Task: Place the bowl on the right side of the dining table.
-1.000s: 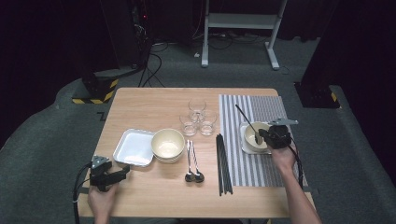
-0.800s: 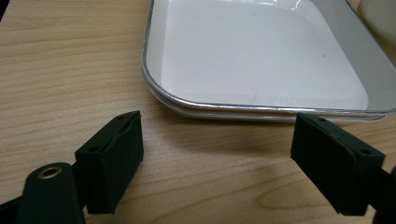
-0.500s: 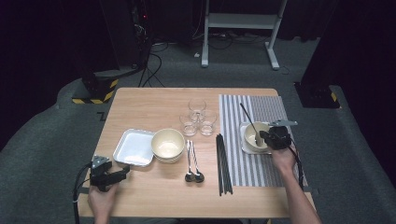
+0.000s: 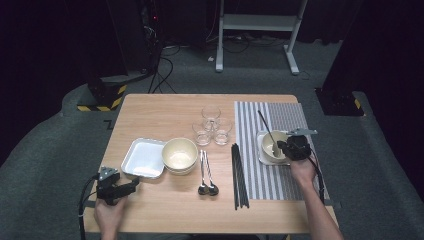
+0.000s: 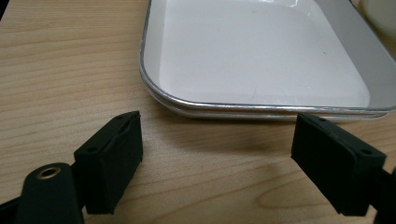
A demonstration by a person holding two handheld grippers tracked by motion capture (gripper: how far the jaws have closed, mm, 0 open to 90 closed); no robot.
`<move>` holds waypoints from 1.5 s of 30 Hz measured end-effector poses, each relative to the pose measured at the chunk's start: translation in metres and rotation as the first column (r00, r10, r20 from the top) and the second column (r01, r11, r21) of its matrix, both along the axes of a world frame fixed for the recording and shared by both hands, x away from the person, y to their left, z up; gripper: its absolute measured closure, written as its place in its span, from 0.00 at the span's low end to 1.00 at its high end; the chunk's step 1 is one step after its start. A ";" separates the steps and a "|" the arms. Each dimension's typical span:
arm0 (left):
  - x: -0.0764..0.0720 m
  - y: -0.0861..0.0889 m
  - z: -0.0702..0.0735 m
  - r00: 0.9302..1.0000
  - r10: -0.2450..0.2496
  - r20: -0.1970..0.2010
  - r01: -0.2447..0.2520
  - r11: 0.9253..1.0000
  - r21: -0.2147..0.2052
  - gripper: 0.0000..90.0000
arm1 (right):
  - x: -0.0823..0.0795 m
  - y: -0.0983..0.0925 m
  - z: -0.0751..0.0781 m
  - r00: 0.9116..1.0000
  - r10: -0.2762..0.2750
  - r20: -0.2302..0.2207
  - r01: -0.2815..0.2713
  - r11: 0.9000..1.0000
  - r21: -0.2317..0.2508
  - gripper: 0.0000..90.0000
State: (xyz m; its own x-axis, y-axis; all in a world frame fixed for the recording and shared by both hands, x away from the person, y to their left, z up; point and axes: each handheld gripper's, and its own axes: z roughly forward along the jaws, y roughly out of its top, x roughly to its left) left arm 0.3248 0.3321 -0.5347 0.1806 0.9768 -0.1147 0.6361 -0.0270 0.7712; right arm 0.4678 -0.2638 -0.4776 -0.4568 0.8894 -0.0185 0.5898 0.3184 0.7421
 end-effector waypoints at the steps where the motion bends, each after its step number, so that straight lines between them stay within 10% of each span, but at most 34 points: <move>1: 0.000 0.000 0.000 1.000 0.000 0.000 0.000 1.000 0.001 0.19 | 0.000 0.000 0.000 1.000 0.001 -0.001 -0.001 1.000 -0.001 1.00; 29: 0.000 0.000 0.000 1.000 -0.001 0.000 0.001 1.000 0.000 0.19 | 0.000 -0.001 -0.001 1.000 -0.012 0.003 0.012 1.000 0.004 0.96; 45: 0.000 0.000 0.000 1.000 -0.003 0.000 0.003 1.000 -0.001 0.19 | -0.006 0.002 0.002 0.998 -0.023 0.062 0.020 0.998 0.058 0.73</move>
